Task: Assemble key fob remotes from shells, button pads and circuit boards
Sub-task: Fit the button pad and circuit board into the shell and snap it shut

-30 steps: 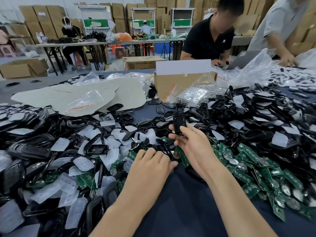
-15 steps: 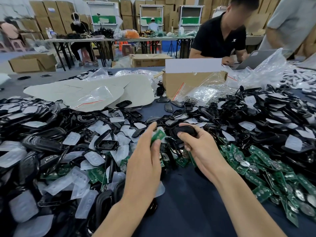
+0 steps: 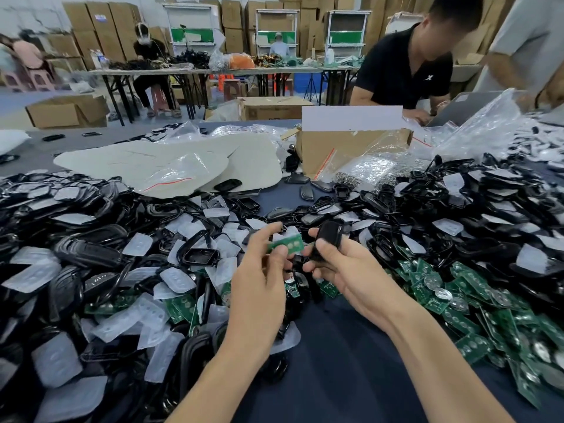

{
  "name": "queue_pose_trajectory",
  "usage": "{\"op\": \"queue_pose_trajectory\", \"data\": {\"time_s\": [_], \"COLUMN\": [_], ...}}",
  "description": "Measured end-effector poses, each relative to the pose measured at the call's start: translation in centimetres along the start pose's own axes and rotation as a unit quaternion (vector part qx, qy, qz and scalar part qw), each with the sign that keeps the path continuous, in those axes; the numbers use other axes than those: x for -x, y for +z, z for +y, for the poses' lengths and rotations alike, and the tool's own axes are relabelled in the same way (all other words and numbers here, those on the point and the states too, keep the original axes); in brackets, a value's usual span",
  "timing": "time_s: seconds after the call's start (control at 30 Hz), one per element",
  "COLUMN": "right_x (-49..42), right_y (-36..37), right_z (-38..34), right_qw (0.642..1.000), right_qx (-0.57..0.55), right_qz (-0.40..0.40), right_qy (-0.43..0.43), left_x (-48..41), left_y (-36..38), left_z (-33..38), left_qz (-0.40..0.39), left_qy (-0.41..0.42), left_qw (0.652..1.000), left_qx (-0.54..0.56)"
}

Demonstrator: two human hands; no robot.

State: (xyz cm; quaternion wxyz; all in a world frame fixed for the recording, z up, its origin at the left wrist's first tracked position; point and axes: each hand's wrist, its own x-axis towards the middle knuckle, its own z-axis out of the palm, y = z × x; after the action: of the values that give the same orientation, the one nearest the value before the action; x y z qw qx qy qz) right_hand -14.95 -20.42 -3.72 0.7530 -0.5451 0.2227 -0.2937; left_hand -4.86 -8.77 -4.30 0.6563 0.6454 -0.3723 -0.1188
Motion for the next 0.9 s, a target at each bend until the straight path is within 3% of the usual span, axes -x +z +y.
{"op": "queue_pose_trajectory", "data": {"time_s": [0.1,0.3,0.5,0.9], "right_x": [0.1,0.2,0.4,0.9], "right_y": [0.0,0.4,1.0,1.5], "right_z": [0.2,0.2,0.7,0.7], "right_qw": [0.994,0.973,0.962,0.96], "right_qx": [0.103,0.217,0.257,0.251], "right_qz": [-0.012,-0.02,-0.071,-0.09], "right_qy": [-0.023,-0.077,-0.065,-0.084], "left_x": [-0.1,-0.2,-0.3,0.0], "left_y": [0.0,-0.6,-0.5,-0.4], "left_z": [0.0,0.5,0.5,0.4], "left_qz": [0.041,0.039,0.071,0.041], "left_qy": [-0.008,0.018,0.031,0.059], "left_qw": [0.999,0.999,0.996,0.994], "left_qx": [0.0,-0.027,-0.046,-0.087]}}
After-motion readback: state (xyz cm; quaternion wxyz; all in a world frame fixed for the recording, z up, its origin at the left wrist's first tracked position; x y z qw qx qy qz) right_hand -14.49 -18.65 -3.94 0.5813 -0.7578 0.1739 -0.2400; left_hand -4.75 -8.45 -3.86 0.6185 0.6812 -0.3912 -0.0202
